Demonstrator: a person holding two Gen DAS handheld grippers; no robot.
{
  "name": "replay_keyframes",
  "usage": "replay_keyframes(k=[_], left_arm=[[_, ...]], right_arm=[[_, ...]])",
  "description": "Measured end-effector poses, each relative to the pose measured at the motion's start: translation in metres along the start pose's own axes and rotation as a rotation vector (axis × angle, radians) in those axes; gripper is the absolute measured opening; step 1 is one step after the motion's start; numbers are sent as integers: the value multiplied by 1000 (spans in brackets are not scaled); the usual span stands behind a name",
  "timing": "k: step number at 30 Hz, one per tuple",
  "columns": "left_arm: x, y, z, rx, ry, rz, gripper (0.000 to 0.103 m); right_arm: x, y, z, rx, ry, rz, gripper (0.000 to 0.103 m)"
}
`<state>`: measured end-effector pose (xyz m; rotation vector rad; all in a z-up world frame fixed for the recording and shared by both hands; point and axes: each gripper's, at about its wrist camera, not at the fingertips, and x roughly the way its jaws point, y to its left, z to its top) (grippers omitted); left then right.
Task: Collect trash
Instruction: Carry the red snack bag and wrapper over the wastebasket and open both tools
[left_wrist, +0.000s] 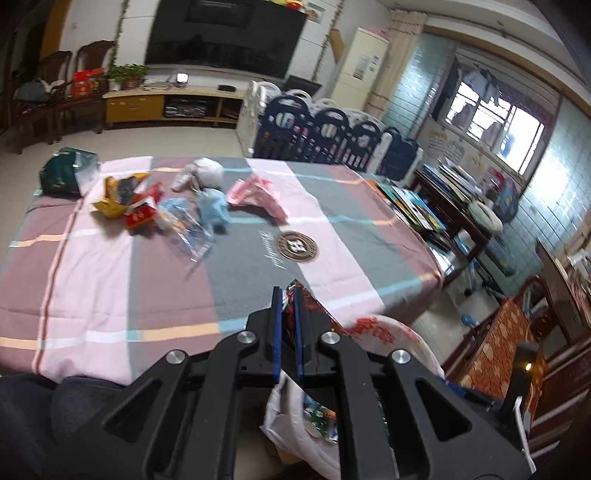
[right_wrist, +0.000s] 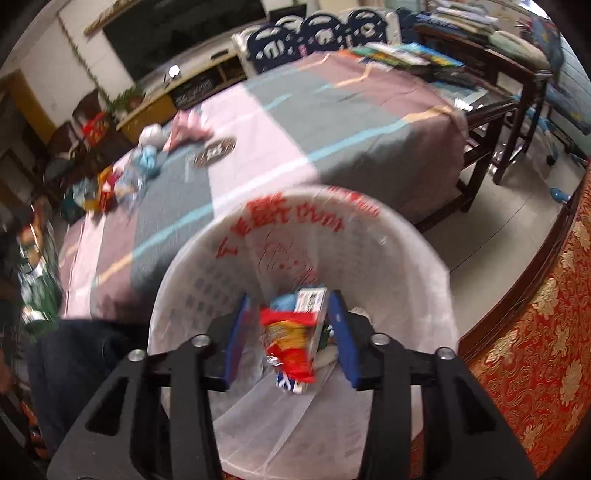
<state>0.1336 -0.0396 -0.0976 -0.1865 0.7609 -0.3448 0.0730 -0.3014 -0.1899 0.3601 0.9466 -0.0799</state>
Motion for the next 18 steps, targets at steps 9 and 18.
replay_keyframes(k=[9, 18], left_arm=[[51, -70, -37, 164, 213, -230, 28], [52, 0, -25, -49, 177, -56, 75]], right_arm=[[-40, -39, 23, 130, -154, -15, 55], [-17, -18, 19, 106, -90, 19, 57]])
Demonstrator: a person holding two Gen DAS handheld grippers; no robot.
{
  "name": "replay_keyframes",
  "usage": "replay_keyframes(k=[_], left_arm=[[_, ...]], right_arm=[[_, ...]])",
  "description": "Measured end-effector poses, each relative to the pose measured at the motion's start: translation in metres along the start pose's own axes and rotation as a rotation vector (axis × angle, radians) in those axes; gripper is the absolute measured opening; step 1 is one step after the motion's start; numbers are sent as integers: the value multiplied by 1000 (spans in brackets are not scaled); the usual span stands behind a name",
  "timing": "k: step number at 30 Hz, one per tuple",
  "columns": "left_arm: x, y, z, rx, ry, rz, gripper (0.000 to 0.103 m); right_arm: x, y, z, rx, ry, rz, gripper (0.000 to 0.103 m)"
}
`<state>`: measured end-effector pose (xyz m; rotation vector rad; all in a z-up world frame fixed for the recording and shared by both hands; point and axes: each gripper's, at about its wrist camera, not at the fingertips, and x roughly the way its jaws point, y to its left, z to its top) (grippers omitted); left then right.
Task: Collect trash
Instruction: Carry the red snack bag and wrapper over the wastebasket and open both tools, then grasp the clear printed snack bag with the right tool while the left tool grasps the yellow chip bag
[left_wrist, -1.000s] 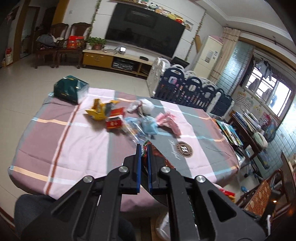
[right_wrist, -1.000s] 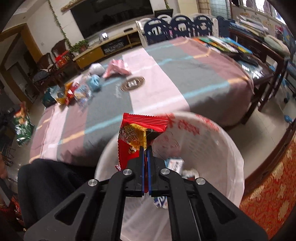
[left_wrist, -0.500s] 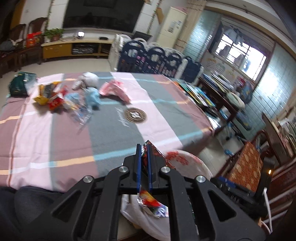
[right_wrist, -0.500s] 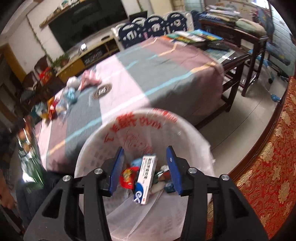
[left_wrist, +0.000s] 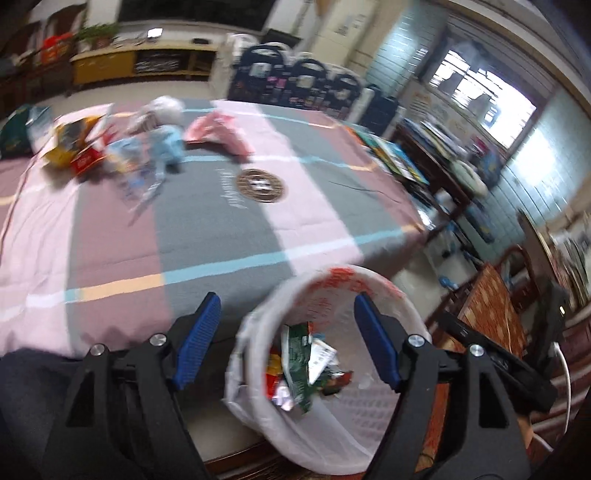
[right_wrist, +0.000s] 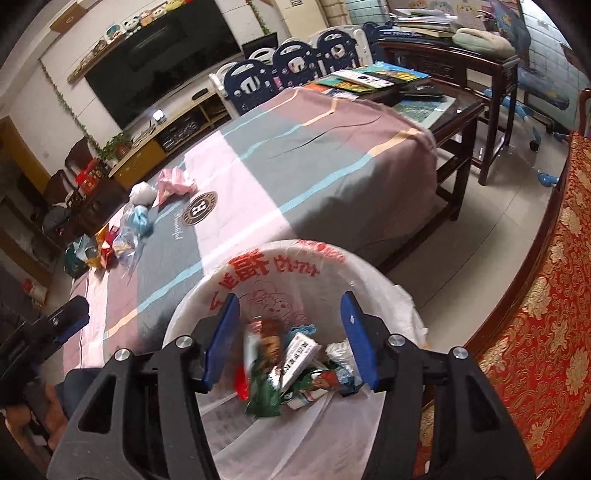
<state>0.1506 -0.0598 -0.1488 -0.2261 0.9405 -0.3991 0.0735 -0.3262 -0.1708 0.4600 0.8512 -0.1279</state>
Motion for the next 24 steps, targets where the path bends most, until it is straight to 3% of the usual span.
replay_keyframes(k=[5, 14, 24], left_arm=[[-14, 46, 7, -134, -29, 57, 75], [-56, 86, 15, -180, -156, 210, 85], [-76, 126, 8, -288, -176, 239, 89]], right_arm=[[6, 24, 0, -49, 12, 27, 57], [12, 74, 1, -141, 29, 74, 60], [16, 130, 11, -204, 16, 162, 62]])
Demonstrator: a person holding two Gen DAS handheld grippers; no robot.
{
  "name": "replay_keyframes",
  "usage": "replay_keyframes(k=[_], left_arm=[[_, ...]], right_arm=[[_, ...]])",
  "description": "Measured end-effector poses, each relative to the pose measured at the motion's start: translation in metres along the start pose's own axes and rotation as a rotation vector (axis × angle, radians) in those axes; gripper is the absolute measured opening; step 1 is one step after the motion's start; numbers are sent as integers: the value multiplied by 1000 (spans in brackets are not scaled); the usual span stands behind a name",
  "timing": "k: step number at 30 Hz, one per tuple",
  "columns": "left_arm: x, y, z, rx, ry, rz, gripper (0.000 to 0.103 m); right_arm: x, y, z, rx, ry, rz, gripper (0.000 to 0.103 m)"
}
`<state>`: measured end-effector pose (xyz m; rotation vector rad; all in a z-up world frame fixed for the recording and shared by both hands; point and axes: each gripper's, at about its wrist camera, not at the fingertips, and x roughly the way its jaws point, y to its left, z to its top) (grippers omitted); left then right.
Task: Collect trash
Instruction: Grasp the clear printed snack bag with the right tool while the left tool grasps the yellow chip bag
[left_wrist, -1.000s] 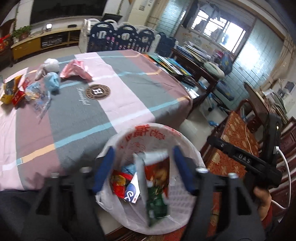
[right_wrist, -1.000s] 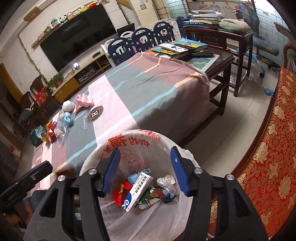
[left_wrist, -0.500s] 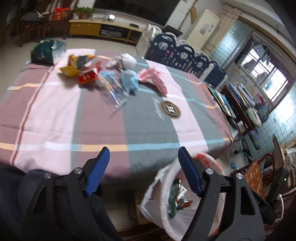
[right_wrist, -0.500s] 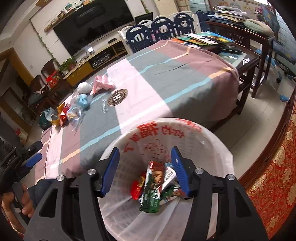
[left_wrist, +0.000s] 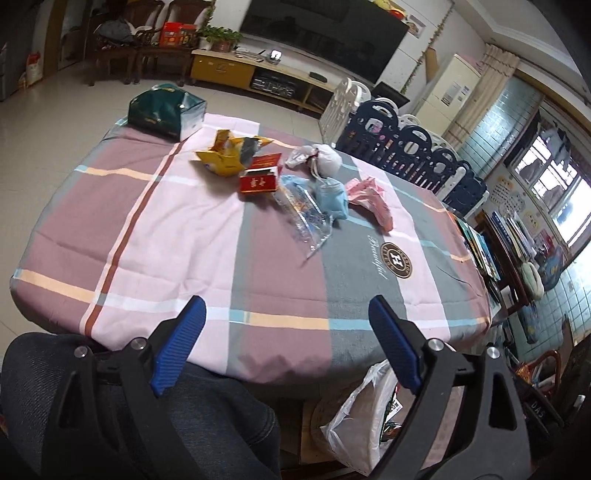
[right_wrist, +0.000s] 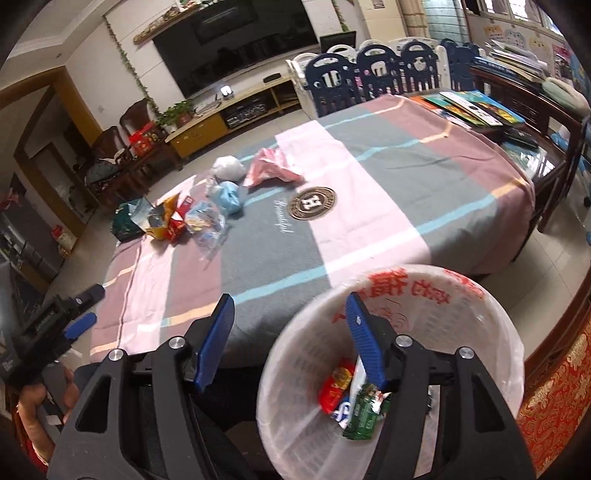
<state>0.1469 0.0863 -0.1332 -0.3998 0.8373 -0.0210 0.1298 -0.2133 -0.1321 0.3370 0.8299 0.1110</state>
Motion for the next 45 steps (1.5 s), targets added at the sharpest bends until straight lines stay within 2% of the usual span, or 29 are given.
replay_keyframes(k=[7, 13, 17, 23, 24, 28, 30, 32, 34, 36, 38, 41, 42, 43, 45], left_arm=[[2, 23, 3, -55, 0, 27, 90], [1, 49, 7, -105, -12, 59, 90], [4, 70, 11, -135, -19, 76, 90], [15, 86, 21, -94, -52, 102, 92], [18, 89, 24, -93, -49, 107, 92], [38, 101, 51, -114, -66, 115, 92], [53, 105, 74, -102, -123, 128, 92], [72, 107, 94, -72, -164, 110, 94], [96, 105, 114, -78, -134, 112, 94], [116, 99, 132, -88, -115, 34, 95], [134, 86, 147, -40, -119, 8, 97], [165, 69, 162, 75, -160, 66, 97], [176, 66, 168, 99, -146, 78, 97], [185, 65, 171, 106, -131, 77, 95], [197, 67, 175, 89, -105, 62, 79]], right_arm=[[17, 33, 13, -37, -1, 65, 62], [57, 61, 32, -60, 7, 120, 62], [99, 76, 39, -70, 33, 134, 62], [172, 96, 46, -65, 91, 128, 62], [182, 99, 46, -60, 98, 127, 59], [221, 108, 48, -17, 133, 116, 54], [236, 111, 51, 2, 138, 104, 54], [246, 114, 55, 6, 142, 95, 54], [256, 119, 56, -12, 147, 76, 54], [265, 122, 57, -22, 150, 56, 54], [270, 123, 57, -23, 137, 54, 54], [274, 130, 58, -69, 133, 60, 38], [274, 131, 58, -82, 133, 64, 26], [274, 131, 58, -95, 136, 71, 18], [270, 130, 55, -107, 137, 91, 14]])
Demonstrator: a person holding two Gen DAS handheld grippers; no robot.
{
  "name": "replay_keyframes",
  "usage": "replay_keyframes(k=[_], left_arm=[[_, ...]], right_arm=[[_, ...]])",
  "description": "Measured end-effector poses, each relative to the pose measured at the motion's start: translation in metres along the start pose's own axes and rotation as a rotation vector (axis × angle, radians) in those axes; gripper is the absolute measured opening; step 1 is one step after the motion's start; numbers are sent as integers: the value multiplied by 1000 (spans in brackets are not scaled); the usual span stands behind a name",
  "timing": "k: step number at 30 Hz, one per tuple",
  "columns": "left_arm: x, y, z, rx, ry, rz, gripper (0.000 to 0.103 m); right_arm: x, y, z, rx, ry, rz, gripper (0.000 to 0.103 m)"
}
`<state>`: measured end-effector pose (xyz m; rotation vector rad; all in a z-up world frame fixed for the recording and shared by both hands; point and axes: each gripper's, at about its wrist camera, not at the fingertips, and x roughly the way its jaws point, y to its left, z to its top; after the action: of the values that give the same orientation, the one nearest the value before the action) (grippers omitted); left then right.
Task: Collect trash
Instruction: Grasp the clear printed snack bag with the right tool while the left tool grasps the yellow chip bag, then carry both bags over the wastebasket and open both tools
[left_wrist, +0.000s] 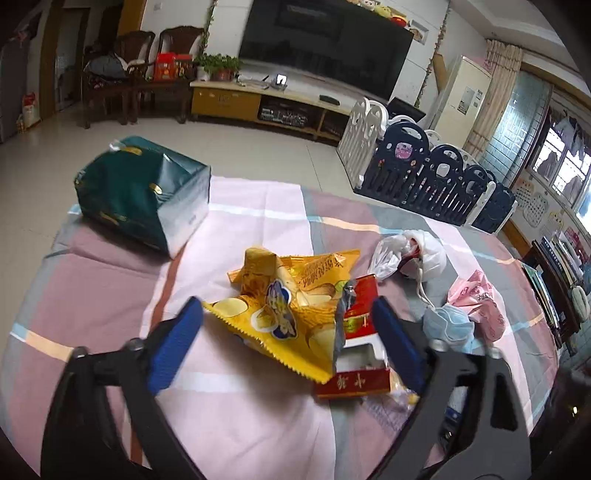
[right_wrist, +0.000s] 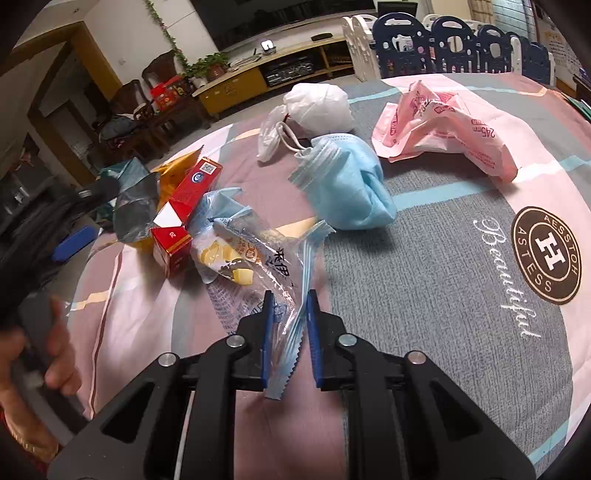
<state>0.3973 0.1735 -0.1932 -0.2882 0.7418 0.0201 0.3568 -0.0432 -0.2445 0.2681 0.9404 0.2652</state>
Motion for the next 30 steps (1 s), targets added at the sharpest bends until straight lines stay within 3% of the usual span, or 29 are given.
replay_keyframes(k=[2, 3, 5, 11, 16, 20, 24, 30], left_arm=[[11, 1, 0, -13, 53, -49, 36], [15, 0, -2, -8, 78, -63, 26], [13, -3, -7, 21, 81, -46, 17], [-23, 6, -31, -50, 77, -50, 11], [-87, -5, -61, 10, 11, 59, 7], [-147, -15, -82, 2, -66, 89, 7], [-175, -24, -93, -3, -53, 68, 5], [-221, -50, -102, 35, -101, 61, 5]], right_arm=[[-7, -3, -4, 1, -6, 5, 13], [-13, -5, -6, 7, -10, 9, 13], [-27, -9, -11, 10, -21, 3, 13], [-88, -31, -31, 22, -70, -39, 13], [-135, -50, -50, 28, -106, -85, 13], [-159, -64, -66, 36, -101, -114, 13], [-174, -74, -81, 59, -97, -116, 13], [-205, -80, -90, 83, -128, -109, 13]])
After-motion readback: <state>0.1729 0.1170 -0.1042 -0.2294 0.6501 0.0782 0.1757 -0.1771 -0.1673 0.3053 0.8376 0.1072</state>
